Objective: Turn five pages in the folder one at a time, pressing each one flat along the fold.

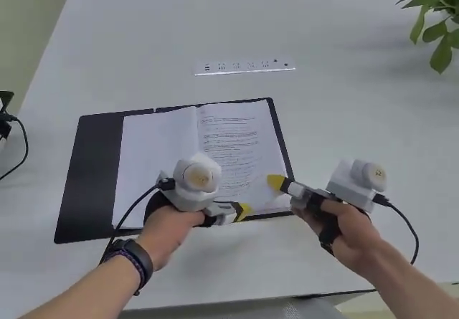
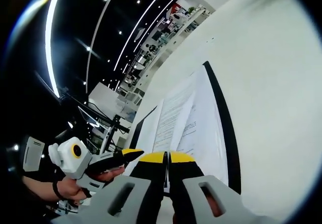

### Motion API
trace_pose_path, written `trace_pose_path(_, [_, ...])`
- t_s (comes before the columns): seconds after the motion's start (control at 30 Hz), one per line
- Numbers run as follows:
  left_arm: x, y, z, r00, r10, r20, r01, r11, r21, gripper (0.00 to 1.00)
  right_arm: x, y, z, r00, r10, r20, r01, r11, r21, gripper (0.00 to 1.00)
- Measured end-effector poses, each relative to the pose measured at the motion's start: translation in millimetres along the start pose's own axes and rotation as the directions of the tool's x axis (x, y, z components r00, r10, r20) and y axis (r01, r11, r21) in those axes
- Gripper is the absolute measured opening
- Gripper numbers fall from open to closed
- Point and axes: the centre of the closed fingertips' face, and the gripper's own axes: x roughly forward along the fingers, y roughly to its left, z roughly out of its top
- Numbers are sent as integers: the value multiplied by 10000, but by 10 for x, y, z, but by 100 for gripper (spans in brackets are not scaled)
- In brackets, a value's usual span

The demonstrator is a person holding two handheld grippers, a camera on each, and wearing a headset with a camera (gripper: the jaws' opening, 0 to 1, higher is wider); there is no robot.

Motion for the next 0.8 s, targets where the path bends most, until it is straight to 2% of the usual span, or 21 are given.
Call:
trace_pose_path(0.23, [-123, 114, 7, 9992, 271, 298, -260, 9990, -369, 66, 35, 100, 39, 9999, 97, 27, -96, 9999, -133, 0])
trace_pose_path(0.4, [-235, 212, -62, 9982, 492, 340, -472, 9973, -569, 66, 73, 185, 82, 9997, 211, 149, -209, 9997, -141, 0])
trace_pose_path(0.6, [-452, 378, -117, 9944, 900, 552, -850, 9925, -874, 66, 132, 326, 64, 9993, 359, 66, -355, 9978, -556, 0])
trace_pose_path(0.73, [-560, 473, -211, 9933, 1070, 440, -1034, 9917, -770, 66, 167, 363, 57, 9992, 394, 76, -389, 9978, -532, 0])
trace_pose_path(0.8, [-606, 513, -222, 9922, 1153, 474, -1110, 9902, -842, 66, 188, 409, 42, 9990, 442, 42, -439, 9975, -561, 0])
